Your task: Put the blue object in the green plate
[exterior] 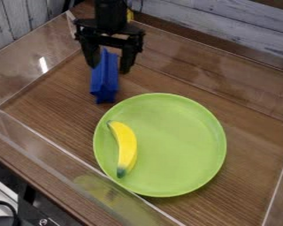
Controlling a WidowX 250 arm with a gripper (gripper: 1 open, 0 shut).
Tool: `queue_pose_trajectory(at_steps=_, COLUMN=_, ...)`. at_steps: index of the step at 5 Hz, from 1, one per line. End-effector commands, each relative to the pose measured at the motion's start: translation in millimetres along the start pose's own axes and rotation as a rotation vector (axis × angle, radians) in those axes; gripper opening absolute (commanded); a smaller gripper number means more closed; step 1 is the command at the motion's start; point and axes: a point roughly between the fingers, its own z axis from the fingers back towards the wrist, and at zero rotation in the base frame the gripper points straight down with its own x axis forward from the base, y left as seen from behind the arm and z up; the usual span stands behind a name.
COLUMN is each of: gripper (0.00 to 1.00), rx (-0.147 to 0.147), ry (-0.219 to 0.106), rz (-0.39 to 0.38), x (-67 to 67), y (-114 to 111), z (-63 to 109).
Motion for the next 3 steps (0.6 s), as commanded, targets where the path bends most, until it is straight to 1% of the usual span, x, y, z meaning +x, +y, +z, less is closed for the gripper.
queue_pose_trajectory(at_steps=1, gripper=1.0, rx=0.002, ry=-0.027, rz=0.024, x=4.3, y=6.0, z=1.5)
queue_pose_trajectory(at_steps=3, gripper=1.0, rx=0.01, ry=-0.021, rz=0.049, x=8.4, y=11.3, z=-11.0)
